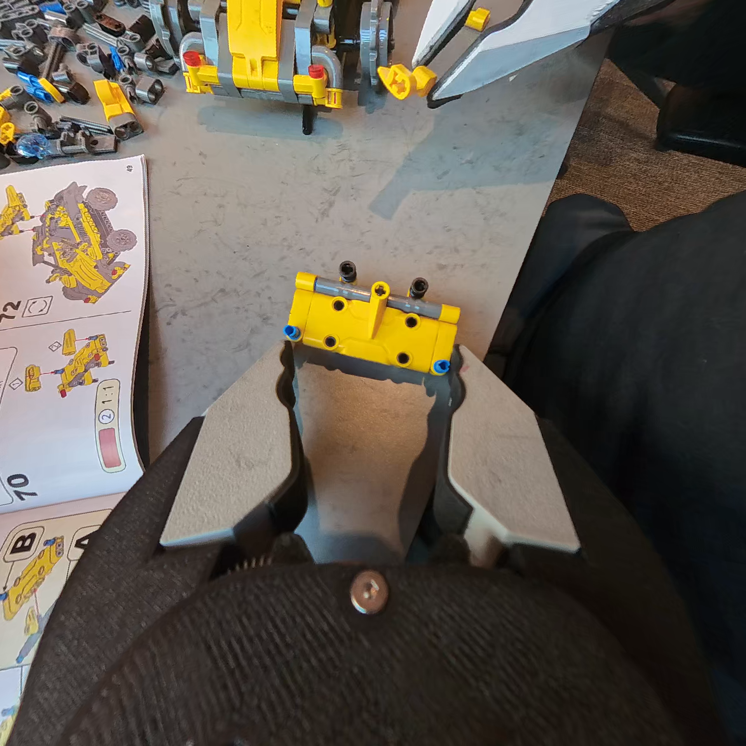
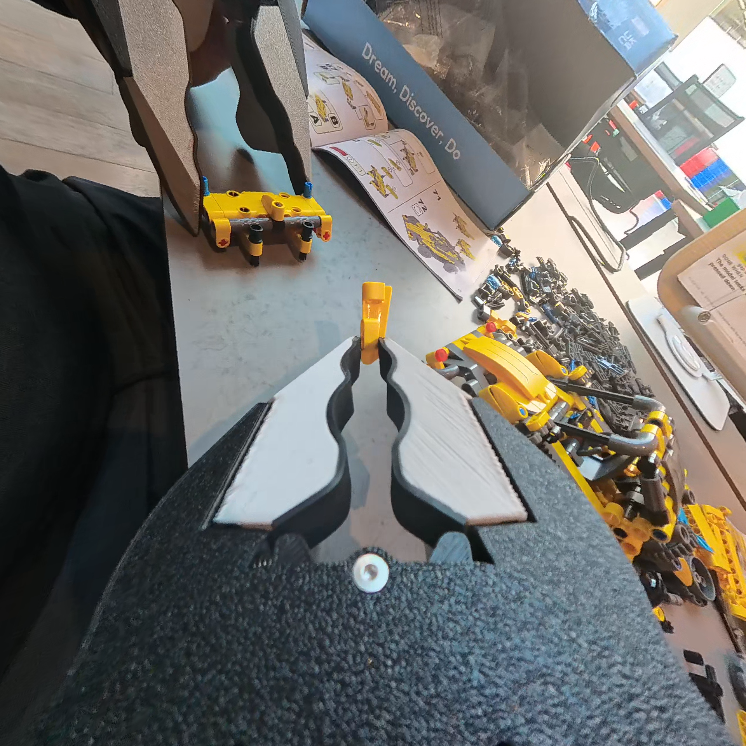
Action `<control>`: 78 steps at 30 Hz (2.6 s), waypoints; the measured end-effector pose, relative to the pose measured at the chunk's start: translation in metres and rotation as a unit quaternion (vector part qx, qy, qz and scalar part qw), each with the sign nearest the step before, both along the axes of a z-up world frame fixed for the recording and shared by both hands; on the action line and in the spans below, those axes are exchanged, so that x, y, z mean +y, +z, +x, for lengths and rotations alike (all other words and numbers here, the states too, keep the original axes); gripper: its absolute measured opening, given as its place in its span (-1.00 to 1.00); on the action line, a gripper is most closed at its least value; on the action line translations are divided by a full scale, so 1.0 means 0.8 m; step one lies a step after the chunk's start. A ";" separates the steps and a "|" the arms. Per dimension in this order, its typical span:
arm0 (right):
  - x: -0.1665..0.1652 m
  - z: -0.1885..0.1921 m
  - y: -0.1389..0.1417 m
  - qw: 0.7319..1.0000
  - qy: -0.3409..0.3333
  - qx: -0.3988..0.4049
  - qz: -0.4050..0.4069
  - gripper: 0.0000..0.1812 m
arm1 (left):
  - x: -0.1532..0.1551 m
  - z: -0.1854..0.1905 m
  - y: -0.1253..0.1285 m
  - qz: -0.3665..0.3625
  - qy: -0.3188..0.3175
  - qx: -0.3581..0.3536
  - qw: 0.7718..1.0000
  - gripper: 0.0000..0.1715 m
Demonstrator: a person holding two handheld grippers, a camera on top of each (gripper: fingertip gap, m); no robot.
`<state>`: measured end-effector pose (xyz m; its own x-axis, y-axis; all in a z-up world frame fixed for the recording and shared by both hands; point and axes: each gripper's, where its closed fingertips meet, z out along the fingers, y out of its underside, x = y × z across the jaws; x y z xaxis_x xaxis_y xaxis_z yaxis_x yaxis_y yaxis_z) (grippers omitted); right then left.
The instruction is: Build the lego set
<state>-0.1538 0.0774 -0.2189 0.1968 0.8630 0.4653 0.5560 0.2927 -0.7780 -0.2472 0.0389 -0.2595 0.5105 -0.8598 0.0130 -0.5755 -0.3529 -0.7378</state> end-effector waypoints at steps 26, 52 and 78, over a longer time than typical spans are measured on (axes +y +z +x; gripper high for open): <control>0.000 0.003 -0.002 1.000 0.002 -0.004 0.007 -0.91 | 0.016 -0.053 0.003 -0.023 0.062 -0.002 0.998 -0.17; 0.002 0.006 -0.007 0.999 -0.004 -0.020 0.028 -0.91 | 0.010 -0.002 0.007 -0.061 0.054 -0.037 0.996 -0.22; -0.016 -0.057 -0.036 0.986 0.077 -0.143 -0.049 -0.67 | -0.002 0.005 0.012 -0.146 -0.056 -0.084 0.984 -0.59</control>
